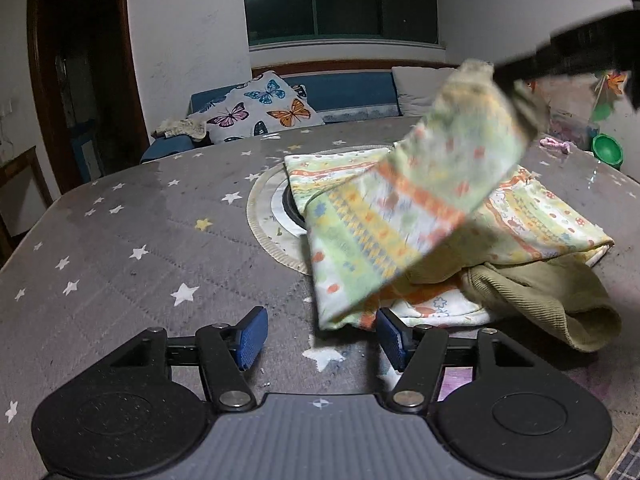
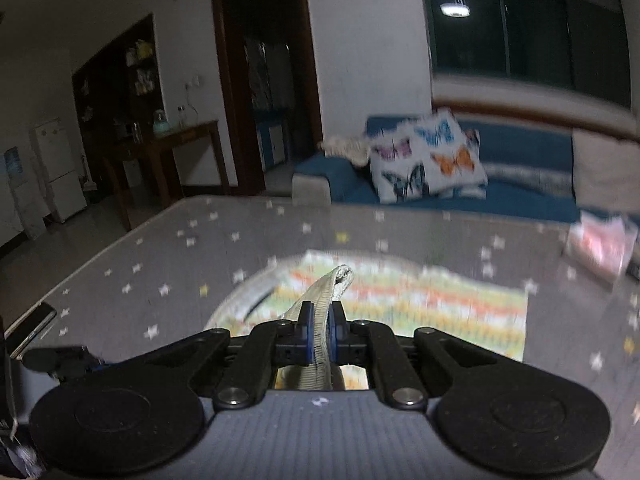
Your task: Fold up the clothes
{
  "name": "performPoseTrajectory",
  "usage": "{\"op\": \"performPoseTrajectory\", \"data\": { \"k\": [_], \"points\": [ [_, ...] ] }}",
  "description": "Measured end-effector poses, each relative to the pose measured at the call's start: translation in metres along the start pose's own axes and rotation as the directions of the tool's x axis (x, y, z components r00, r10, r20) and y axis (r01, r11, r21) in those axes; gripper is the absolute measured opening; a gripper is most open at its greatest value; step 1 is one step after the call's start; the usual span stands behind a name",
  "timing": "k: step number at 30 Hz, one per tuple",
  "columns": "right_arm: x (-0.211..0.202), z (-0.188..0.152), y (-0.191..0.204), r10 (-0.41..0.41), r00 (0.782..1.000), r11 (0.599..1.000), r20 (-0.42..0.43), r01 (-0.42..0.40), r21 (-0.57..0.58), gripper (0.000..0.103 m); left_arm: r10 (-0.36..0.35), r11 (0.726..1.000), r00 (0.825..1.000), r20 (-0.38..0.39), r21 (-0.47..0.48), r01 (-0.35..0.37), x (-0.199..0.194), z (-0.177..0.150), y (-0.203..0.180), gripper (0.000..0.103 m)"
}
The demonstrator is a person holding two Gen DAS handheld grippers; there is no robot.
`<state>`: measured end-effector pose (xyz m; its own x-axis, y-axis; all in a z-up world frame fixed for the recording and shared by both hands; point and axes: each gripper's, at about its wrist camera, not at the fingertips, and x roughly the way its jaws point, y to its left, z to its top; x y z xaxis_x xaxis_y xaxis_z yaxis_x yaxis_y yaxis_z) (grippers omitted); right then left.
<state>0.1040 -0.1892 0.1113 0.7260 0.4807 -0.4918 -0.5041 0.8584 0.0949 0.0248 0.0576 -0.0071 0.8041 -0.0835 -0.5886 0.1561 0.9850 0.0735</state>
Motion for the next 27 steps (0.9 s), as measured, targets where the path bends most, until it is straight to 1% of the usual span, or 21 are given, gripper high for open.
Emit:
{"op": "performPoseTrajectory", "data": {
  "k": [3,7,13,14,15,17,21,22,24,27],
  "points": [
    [-0.008,0.007,0.0,-0.016,0.999,1.0,0.028,0.016,-0.019,0.007,0.007,1.0,1.0,-0.001,-0.012,-0.007,0.001,0.0,0.003,0.063],
    [-0.002,-0.012,-0.017,-0.05,0.999,0.998,-0.018,0.051,0.027,0.007,0.014,1.0,1.0,-0.006,-0.014,-0.014,0.002,-0.001,0.005,0.062],
    [0.007,-0.041,-0.043,-0.098,0.991,0.99,-0.09,0.106,0.094,0.007,0.027,1.0,0.999,-0.02,0.002,-0.027,0.001,-0.004,0.005,0.062],
    [0.008,-0.046,-0.047,-0.105,0.989,0.988,-0.102,0.116,0.105,0.007,0.03,1.0,0.999,-0.022,0.005,-0.03,0.001,-0.004,0.005,0.061],
    [0.009,-0.051,-0.052,-0.112,0.987,0.985,-0.114,0.125,0.116,0.007,0.026,1.0,0.999,-0.025,0.007,-0.026,0.001,-0.004,0.004,0.057],
    [0.022,-0.069,-0.059,-0.114,0.979,0.981,-0.167,0.137,0.135,0.007,0.023,1.0,0.999,-0.03,0.011,-0.023,0.001,-0.004,0.004,0.053],
    [0.036,-0.095,-0.065,-0.14,0.959,0.976,-0.245,0.175,0.128,0.009,0.035,0.999,0.999,-0.037,0.02,-0.034,-0.004,-0.004,0.007,0.052],
    [0.036,-0.097,-0.066,-0.146,0.957,0.976,-0.25,0.181,0.123,0.009,0.037,0.999,0.999,-0.04,0.022,-0.036,-0.006,-0.003,0.01,0.052],
    [0.031,-0.093,-0.065,-0.151,0.96,0.977,-0.234,0.181,0.11,0.01,0.036,0.999,0.998,-0.045,0.025,-0.035,-0.011,-0.003,0.016,0.052],
    [0.027,-0.088,-0.063,-0.142,0.967,0.98,-0.212,0.168,0.106,0.012,0.063,0.998,0.997,-0.042,0.027,-0.062,-0.017,0.003,0.024,0.051]
  ]
}}
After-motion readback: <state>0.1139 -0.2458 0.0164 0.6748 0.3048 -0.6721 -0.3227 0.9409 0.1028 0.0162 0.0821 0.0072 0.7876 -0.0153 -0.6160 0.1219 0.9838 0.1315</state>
